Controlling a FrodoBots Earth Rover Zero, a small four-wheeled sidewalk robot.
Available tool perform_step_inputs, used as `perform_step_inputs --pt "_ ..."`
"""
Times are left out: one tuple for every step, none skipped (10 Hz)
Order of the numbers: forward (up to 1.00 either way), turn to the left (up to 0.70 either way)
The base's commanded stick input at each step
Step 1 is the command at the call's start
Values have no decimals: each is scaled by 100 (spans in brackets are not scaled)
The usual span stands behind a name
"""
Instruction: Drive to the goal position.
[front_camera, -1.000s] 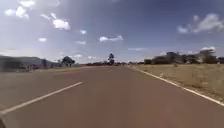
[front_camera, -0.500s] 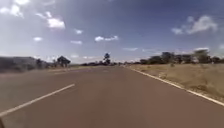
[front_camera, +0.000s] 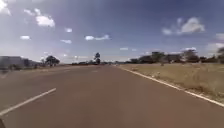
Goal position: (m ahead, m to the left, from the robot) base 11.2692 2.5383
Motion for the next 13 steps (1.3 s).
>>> perform_step_inputs --pt "85 0" --pt "85 0" --pt "85 0" --pt "85 0" --pt "85 0" --pt "85 0" --pt "85 0" --pt "85 0" --pt "85 0" --pt "85 0" --pt "85 0" --pt "85 0" --pt "85 0"
